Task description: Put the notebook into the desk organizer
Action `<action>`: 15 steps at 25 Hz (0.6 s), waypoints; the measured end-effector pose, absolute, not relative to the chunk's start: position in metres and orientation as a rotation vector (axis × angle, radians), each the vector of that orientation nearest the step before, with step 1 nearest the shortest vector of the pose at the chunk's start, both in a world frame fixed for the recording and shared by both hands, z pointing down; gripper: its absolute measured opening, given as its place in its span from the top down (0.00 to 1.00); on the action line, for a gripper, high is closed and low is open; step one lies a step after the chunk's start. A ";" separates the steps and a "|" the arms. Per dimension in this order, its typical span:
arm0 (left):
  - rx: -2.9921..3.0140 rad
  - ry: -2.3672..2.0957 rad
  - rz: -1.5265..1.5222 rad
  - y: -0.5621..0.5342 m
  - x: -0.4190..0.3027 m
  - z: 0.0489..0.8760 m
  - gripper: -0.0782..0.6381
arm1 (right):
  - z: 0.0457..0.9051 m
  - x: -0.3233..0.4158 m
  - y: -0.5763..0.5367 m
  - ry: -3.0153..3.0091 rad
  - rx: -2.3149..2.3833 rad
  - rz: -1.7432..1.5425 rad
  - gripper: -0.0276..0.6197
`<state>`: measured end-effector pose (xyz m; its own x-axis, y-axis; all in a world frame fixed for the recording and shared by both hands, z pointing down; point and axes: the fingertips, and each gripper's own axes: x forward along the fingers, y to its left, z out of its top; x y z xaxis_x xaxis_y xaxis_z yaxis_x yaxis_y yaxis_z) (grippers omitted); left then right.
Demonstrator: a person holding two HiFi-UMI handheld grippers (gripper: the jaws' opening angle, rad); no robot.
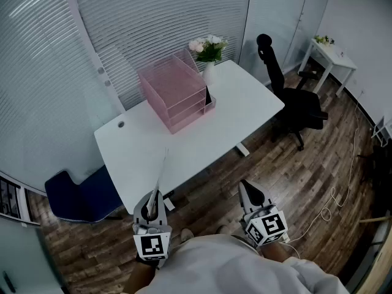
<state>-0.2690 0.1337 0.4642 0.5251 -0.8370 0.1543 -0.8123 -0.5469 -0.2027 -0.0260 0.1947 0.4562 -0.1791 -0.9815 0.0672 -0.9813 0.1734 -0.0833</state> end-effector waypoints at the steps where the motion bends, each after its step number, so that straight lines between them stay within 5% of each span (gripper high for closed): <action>1: -2.653 1.439 -0.362 0.135 -0.269 0.465 0.87 | 0.457 -0.026 0.195 2.407 -2.010 -0.170 0.94; 15: -2.636 1.425 -0.327 0.142 -0.254 0.463 0.87 | 0.459 -0.019 0.208 2.418 -1.936 -0.187 0.94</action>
